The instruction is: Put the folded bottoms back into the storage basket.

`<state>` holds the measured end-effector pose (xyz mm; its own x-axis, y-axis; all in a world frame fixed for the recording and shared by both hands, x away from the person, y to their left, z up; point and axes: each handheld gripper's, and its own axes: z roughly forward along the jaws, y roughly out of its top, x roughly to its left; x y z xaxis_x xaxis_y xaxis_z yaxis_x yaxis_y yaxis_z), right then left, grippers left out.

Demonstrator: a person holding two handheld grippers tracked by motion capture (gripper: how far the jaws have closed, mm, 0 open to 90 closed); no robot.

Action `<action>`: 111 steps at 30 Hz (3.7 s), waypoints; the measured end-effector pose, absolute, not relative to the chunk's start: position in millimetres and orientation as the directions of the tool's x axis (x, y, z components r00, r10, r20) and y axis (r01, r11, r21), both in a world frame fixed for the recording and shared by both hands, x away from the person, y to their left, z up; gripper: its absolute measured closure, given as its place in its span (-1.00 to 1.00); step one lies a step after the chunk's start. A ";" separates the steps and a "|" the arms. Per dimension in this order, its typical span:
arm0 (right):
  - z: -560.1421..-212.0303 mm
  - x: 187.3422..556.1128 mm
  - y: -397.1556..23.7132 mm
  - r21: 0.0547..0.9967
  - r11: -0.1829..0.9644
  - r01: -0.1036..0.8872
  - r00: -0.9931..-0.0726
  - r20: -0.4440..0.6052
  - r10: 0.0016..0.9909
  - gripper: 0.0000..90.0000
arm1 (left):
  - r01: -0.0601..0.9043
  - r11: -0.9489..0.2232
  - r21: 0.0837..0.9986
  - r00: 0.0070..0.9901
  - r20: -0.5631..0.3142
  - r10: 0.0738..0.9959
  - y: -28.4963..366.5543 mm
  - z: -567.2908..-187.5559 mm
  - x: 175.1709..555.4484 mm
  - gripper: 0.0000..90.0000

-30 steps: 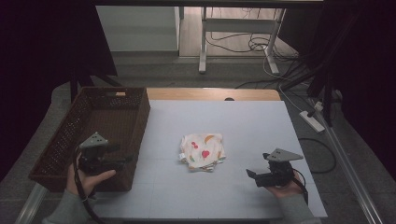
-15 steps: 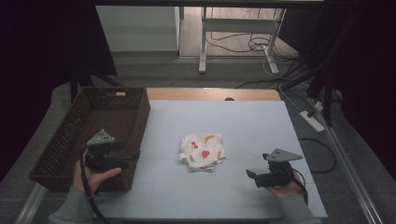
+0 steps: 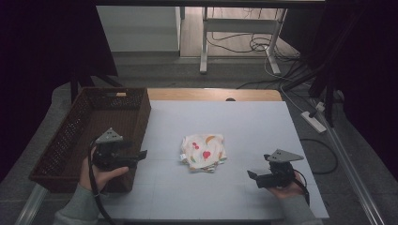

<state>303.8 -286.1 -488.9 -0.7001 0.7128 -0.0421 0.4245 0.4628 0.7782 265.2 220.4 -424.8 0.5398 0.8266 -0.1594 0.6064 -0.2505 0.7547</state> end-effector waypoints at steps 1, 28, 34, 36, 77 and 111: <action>-488.9 303.8 -286.1 0.778 0.463 0.425 -0.700 -0.042 0.713 -0.82 | 0.604 -0.253 0.755 0.542 -0.157 0.825 219.3 -424.3 265.4 -0.40; -491.1 304.5 -284.6 0.768 0.475 0.430 -0.702 -0.047 0.711 -0.82 | 0.593 -0.292 0.750 0.597 -0.166 0.785 183.3 -418.1 285.4 -0.39; -491.9 305.0 -284.5 0.763 0.480 0.433 -0.702 -0.049 0.710 -0.82 | 0.596 -0.302 0.744 0.607 -0.171 0.777 174.3 -419.0 291.5 -0.39; -492.1 305.0 -284.3 0.762 0.481 0.433 -0.703 -0.049 0.710 -0.82 | 0.596 -0.308 0.742 0.611 -0.170 0.774 171.6 -419.0 292.9 -0.39; -493.1 305.3 -285.3 0.757 0.484 0.439 -0.706 -0.043 0.707 -0.82 | 0.606 -0.381 0.698 0.680 -0.207 0.704 117.9 -434.0 330.7 -0.37; -494.9 305.7 -284.3 0.747 0.496 0.442 -0.714 -0.040 0.699 -0.81 | 0.627 -0.413 0.660 0.670 -0.187 0.719 88.9 -447.2 367.6 -0.36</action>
<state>305.7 -284.3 -494.9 -0.7144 0.6986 -0.0403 0.4424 0.4956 0.7474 367.6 88.9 -447.2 0.6698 0.7186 -0.1868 0.6273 -0.4131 0.6602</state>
